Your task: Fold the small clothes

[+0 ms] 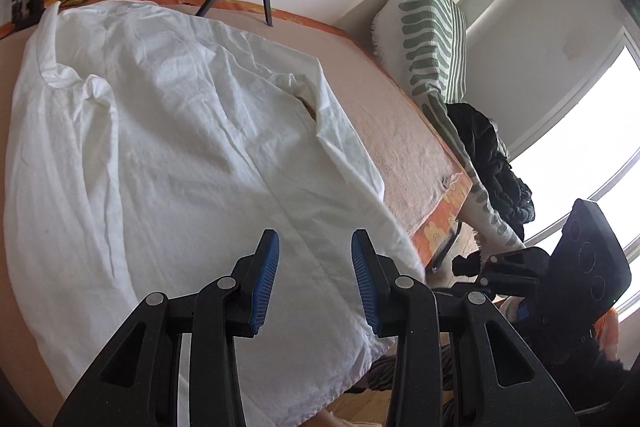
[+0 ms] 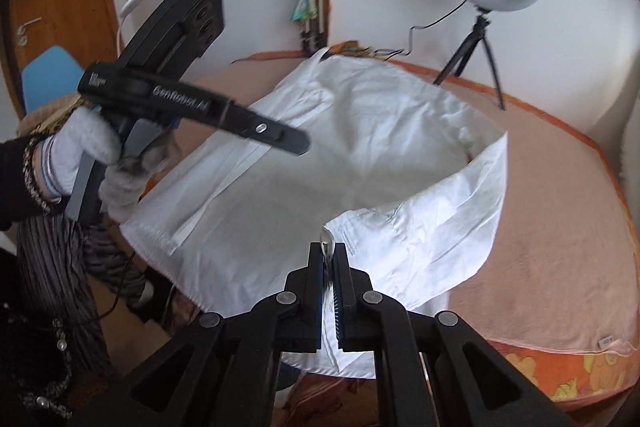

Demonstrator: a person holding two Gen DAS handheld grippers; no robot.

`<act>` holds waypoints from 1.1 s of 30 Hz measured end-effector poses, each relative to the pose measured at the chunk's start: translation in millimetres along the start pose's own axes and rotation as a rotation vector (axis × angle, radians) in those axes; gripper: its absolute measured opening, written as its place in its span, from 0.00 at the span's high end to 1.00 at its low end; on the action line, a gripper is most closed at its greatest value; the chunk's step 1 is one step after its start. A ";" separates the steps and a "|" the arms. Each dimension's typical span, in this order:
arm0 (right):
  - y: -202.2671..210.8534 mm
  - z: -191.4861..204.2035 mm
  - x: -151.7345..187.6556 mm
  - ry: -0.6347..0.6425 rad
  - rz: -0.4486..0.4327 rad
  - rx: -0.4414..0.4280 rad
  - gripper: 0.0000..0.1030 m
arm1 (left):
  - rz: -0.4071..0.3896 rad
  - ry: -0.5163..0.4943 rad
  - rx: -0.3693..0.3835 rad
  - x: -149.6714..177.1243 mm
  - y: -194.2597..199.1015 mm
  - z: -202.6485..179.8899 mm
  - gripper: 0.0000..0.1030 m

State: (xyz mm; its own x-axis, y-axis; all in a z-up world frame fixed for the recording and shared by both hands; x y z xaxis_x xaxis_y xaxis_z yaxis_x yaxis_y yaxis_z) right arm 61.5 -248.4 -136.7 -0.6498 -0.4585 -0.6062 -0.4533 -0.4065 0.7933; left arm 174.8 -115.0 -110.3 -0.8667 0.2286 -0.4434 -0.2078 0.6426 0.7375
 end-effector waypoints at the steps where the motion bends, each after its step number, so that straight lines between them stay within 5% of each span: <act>1: -3.8 3.5 3.5 0.008 0.028 -0.039 0.79 | 0.012 -0.008 -0.003 2.6 -4.1 -2.7 0.65; 3: 1.5 4.7 6.8 0.009 0.017 -0.062 0.71 | 0.035 -0.027 -0.008 8.7 -12.8 -8.3 0.65; 7: 26.9 -16.3 2.5 -0.094 -0.051 -0.183 0.71 | 0.068 -0.117 -0.055 20.9 -29.9 -27.6 0.63; 11: 39.1 -66.4 -6.9 -0.251 -0.093 -0.112 0.69 | 0.075 -0.261 -0.164 32.5 -47.5 -57.4 0.50; 15: 31.4 -125.4 -22.7 -0.408 -0.090 -0.081 0.69 | 0.068 -0.442 -0.366 42.0 -69.0 -83.1 0.41; 19: 10.9 -177.8 -56.3 -0.471 -0.072 -0.034 0.68 | 0.099 -0.474 -0.441 49.7 -84.6 -79.4 0.41; 21: -6.8 -201.1 -77.8 -0.512 -0.057 -0.039 0.68 | 0.104 -0.439 -0.427 51.3 -84.5 -70.9 0.47; 23: -25.6 -220.0 -99.5 -0.538 -0.042 -0.028 0.68 | 0.106 -0.391 -0.364 49.4 -82.9 -62.1 0.72; 26: -58.6 -240.6 -129.8 -0.545 0.000 0.000 0.68 | 0.076 -0.348 -0.305 45.7 -74.9 -54.2 0.94; 33: -131.1 -263.2 -175.2 -0.517 0.134 0.088 0.69 | 0.022 -0.117 -0.122 46.2 -47.1 -34.8 0.97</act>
State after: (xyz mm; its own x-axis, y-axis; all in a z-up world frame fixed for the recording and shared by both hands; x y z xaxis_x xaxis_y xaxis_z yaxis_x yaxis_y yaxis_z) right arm 395.3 -322.7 -149.3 -0.9110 -0.0439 -0.4100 -0.3805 -0.2936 0.8769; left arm 128.7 -160.1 -147.8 -0.8142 0.3297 -0.4778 -0.2492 0.5449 0.8006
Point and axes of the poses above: each gripper's, at about its wrist camera, not at the fingertips, and y roughly against the way its jaws point, z to its left, x to its underside, the point moved 5 cm from there along -y, roughly the way its jaws point, and after that the axes turned 7 degrees about z, right-handed, at the moved point
